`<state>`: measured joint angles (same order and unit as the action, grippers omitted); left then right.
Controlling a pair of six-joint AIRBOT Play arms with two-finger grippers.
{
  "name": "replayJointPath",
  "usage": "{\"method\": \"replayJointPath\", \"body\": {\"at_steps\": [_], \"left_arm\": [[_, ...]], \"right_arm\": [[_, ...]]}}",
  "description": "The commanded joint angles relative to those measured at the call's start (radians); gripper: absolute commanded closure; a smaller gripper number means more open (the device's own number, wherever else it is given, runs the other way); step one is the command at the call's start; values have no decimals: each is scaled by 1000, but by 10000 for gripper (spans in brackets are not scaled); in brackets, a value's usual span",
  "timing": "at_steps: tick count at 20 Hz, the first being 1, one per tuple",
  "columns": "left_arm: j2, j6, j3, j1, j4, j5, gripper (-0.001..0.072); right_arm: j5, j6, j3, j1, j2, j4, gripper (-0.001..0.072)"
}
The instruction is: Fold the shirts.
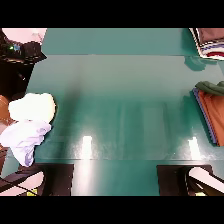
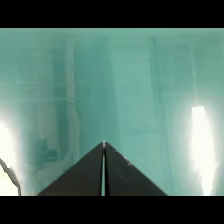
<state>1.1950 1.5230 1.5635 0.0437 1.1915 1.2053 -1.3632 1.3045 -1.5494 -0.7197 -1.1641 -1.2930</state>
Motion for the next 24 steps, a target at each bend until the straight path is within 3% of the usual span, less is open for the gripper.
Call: {"method": "replayJointPath", "body": {"at_steps": [1, 2, 3, 4, 5, 6, 8, 11, 14, 19, 20, 22, 23, 24], "left_arm": [[1, -14, 0, 0, 0, 1, 683], [1, -14, 0, 0, 0, 1, 683], [1, -14, 0, 0, 0, 0, 683], [1, -14, 0, 0, 0, 0, 683], [1, -17, 0, 0, 0, 1, 683], [1, -25, 0, 0, 0, 3, 683], [1, -32, 0, 0, 0, 17, 683], [1, -31, 0, 0, 0, 18, 683], [1, -32, 0, 0, 0, 2, 682], [1, -31, 0, 0, 0, -5, 682], [1, -31, 0, 0, 0, -11, 682], [1, -31, 0, 0, 0, -24, 682], [1, -31, 0, 0, 0, -24, 682], [1, -31, 0, 0, 0, -24, 682]], "right_arm": [[-79, 80, -1, -3, 9, -126, 690], [-91, 95, -1, -3, 9, -134, 679], [-105, 118, -1, -3, 9, -150, 550], [-111, 129, -1, -3, 9, -151, 353], [-113, 135, -1, -3, 9, -150, 217], [-113, 138, -1, -3, 9, -148, 181], [-114, 139, -1, -2, 10, -97, 182], [-124, 138, -1, 24, 10, 149, 183], [-113, 138, -1, 173, 10, 306, 183], [-6, 137, -1, 563, 9, 321, 189], [19, 128, -1, 631, 9, 321, 242], [45, 89, -1, 752, 9, 322, 571], [45, 74, -1, 804, 9, 321, 691], [45, 73, -1, 844, 9, 321, 691]]}}
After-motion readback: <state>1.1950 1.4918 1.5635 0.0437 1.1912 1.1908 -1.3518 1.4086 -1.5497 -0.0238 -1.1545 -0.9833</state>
